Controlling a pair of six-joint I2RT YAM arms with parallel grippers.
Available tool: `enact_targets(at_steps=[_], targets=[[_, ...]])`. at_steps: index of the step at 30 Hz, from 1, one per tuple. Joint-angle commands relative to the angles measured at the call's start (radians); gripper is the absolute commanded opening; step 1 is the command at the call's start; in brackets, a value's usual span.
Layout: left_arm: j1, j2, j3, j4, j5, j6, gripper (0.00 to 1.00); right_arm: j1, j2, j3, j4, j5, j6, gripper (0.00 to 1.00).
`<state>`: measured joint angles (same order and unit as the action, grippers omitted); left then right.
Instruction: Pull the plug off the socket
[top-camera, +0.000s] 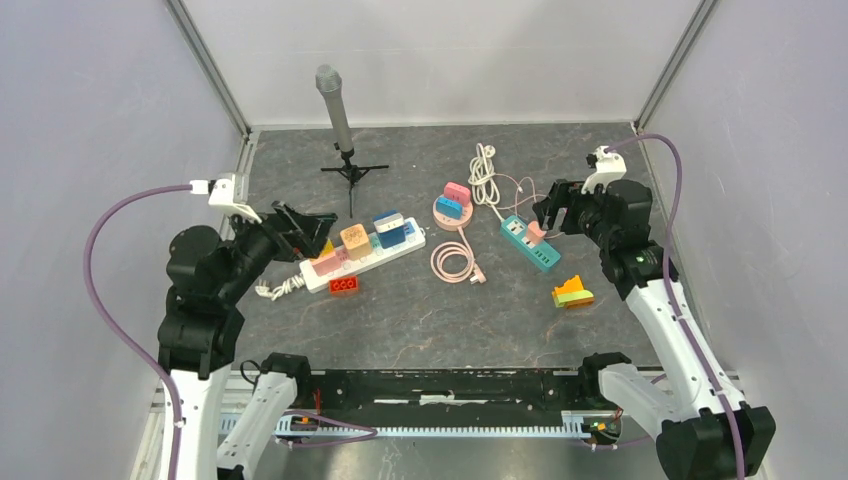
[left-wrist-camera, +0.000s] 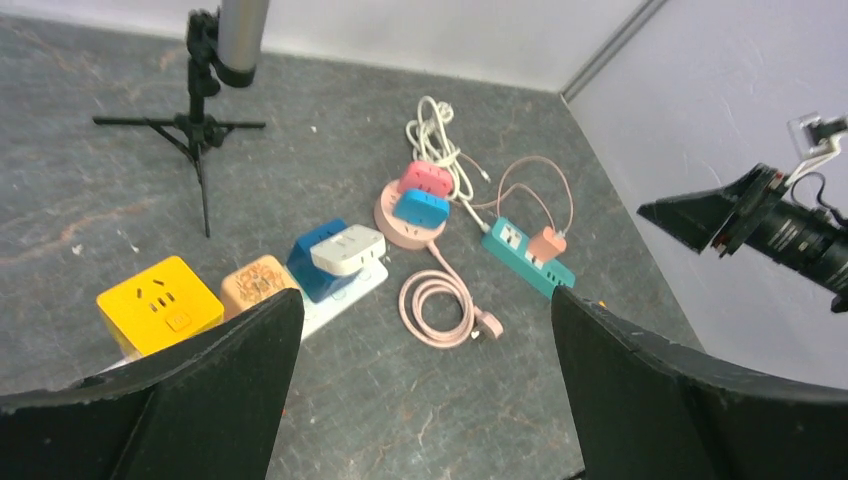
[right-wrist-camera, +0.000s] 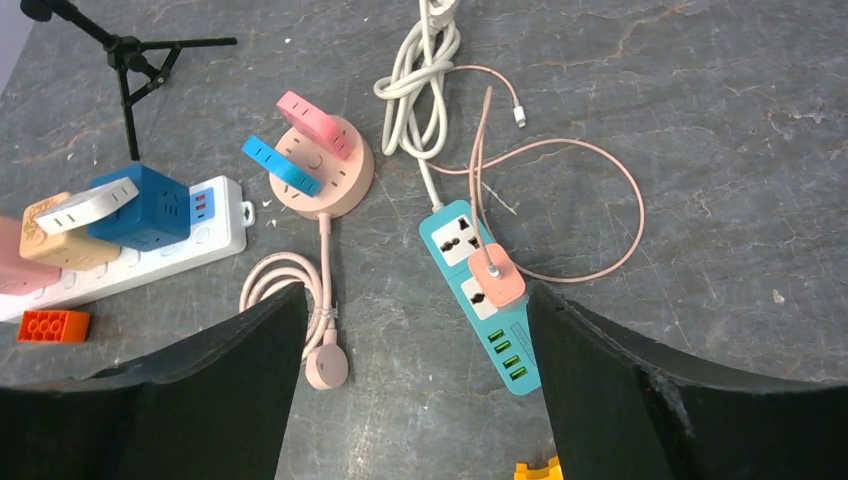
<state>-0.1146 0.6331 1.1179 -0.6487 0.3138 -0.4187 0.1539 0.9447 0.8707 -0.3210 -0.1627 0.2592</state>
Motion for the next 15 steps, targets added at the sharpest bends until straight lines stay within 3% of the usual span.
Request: enact_targets(at_steps=[1,8,10,12,15], targets=[[-0.003,-0.034,-0.01,0.113,-0.069,-0.013,1.0,-0.004,-0.021,-0.058,0.123,0.055,0.066,0.87],[-0.002,-0.036,-0.034,0.15,-0.094,-0.049,1.0,-0.004,-0.024,-0.077,0.129,0.125,-0.026,0.98],[-0.002,-0.015,-0.034,0.15,-0.028,-0.046,1.0,-0.004,-0.018,-0.087,0.141,0.154,-0.047,0.98],[-0.002,0.016,-0.042,0.165,0.127,-0.012,1.0,-0.003,0.004,-0.109,0.172,0.206,-0.061,0.97],[-0.01,0.039,-0.117,0.305,0.33,-0.053,1.0,-0.004,0.072,-0.12,0.188,0.228,-0.072,0.95]])
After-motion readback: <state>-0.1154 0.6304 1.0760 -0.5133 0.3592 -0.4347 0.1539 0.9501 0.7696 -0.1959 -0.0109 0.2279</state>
